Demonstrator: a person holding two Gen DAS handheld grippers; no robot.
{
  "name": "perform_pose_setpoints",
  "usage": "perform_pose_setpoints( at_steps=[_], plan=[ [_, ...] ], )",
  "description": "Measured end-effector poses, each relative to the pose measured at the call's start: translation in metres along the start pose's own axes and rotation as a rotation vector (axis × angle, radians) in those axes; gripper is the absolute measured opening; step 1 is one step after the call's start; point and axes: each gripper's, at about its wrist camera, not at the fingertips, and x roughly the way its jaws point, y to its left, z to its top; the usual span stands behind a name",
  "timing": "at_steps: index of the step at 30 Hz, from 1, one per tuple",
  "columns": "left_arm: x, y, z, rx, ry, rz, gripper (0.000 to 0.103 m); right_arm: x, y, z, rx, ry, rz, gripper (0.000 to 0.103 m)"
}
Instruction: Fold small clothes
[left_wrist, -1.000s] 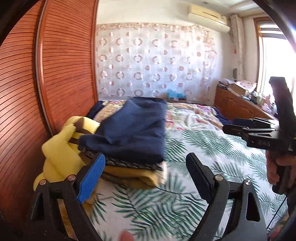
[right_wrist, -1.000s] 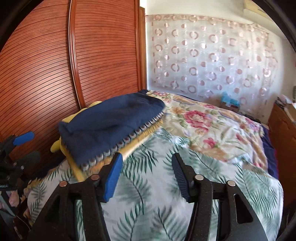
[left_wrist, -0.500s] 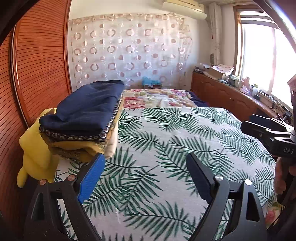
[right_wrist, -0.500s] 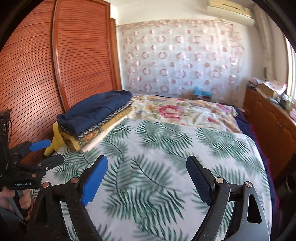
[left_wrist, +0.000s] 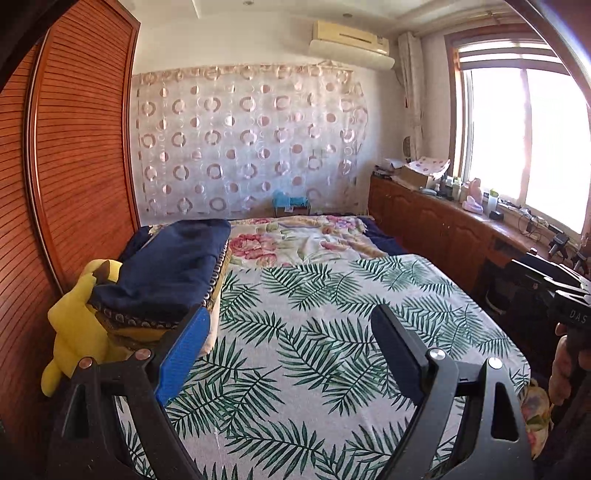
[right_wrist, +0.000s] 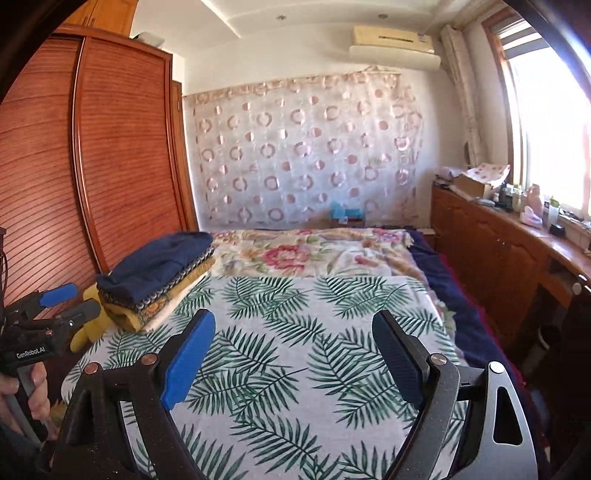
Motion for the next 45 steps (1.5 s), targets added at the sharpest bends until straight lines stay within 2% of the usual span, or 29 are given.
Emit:
perform_pose_setpoints(
  at_steps=[6, 25, 45],
  plan=[
    [-0.007, 0.002, 0.001, -0.005, -0.014, 0.005, 0.089, -0.025, 0.001, -0.003, -0.003, -0.026, -0.036, 0.088],
    [-0.009, 0.005, 0.003, -0.019, -0.027, 0.023, 0.089, -0.005, -0.008, -0.001, 0.008, -0.027, -0.053, 0.088],
    [-0.012, 0.006, 0.006, -0.017, -0.031, 0.029, 0.089, 0.003, -0.021, -0.005, 0.000, -0.033, -0.028, 0.088]
  ],
)
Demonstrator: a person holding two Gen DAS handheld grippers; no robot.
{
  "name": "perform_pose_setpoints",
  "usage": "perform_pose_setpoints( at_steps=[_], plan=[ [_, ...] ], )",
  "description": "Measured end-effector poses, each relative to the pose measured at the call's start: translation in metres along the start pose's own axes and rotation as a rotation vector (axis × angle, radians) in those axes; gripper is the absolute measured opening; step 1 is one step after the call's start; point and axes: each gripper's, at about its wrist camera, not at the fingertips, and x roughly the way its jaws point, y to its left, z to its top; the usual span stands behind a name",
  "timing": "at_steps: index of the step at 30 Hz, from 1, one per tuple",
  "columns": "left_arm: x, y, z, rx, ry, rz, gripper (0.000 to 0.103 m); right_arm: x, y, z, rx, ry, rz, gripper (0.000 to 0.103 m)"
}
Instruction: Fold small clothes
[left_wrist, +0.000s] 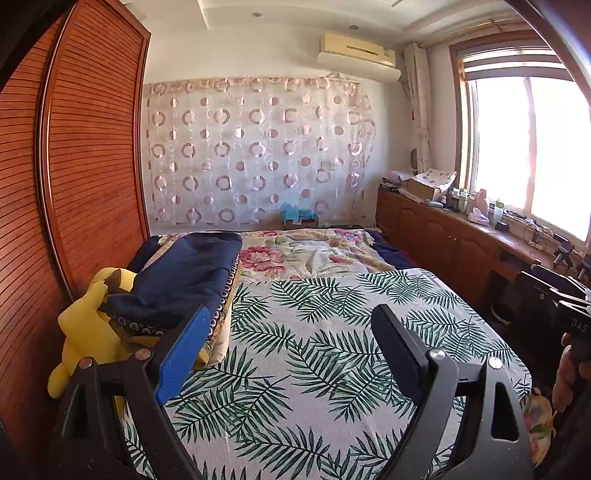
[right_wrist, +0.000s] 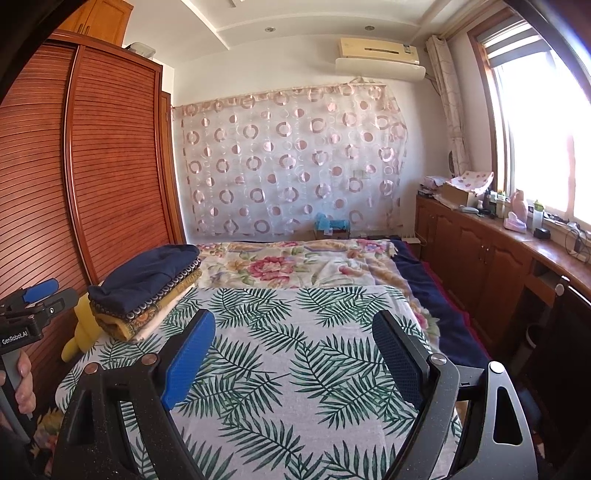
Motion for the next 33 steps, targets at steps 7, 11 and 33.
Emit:
perform_pose_setpoints(
  at_steps=[7, 11, 33],
  plan=[
    [-0.004, 0.000, 0.003, 0.001, -0.009, 0.000, 0.089, 0.001, -0.008, -0.001, -0.007, -0.004, 0.003, 0.088],
    [-0.005, -0.001, 0.003, 0.001, -0.011, 0.000, 0.089, 0.001, -0.010, -0.001, -0.009, -0.005, 0.008, 0.088],
    [-0.007, 0.000, 0.004, 0.003, -0.017, 0.001, 0.089, 0.004, -0.018, 0.001, -0.013, -0.003, 0.019, 0.088]
  ],
)
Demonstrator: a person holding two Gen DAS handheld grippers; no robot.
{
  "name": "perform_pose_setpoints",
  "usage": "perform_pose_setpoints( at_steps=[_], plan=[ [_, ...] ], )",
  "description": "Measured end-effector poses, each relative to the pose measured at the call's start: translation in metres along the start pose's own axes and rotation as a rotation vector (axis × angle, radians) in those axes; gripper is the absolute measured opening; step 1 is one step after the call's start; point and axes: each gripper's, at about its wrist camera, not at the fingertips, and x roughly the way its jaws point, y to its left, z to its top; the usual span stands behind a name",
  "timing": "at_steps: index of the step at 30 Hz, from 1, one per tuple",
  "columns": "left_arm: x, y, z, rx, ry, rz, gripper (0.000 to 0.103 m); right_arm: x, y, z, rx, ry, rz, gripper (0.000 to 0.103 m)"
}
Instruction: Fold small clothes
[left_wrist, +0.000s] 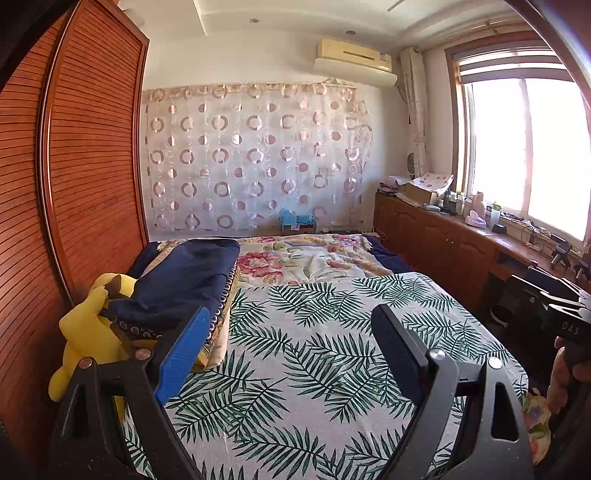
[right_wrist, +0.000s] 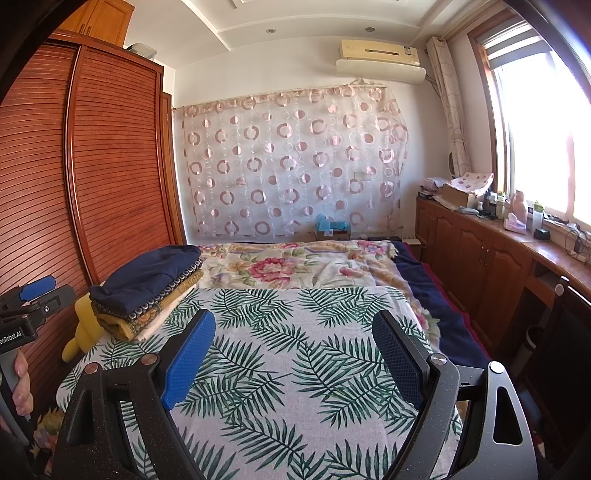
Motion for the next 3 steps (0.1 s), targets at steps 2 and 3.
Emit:
perform_pose_setpoints(
  at_steps=[2, 3],
  plan=[
    [0.0002, -0.0013, -0.0017, 0.000, 0.000, -0.001, 0.089, 0.0000, -0.0006, -0.0009, -0.001, 0.000, 0.001, 0.088],
    [0.0001, -0.0004, -0.0004, 0.001, 0.000, -0.001, 0.089, 0.0000, -0.0006, -0.0009, -0.001, -0.001, 0.001, 0.088]
  ],
)
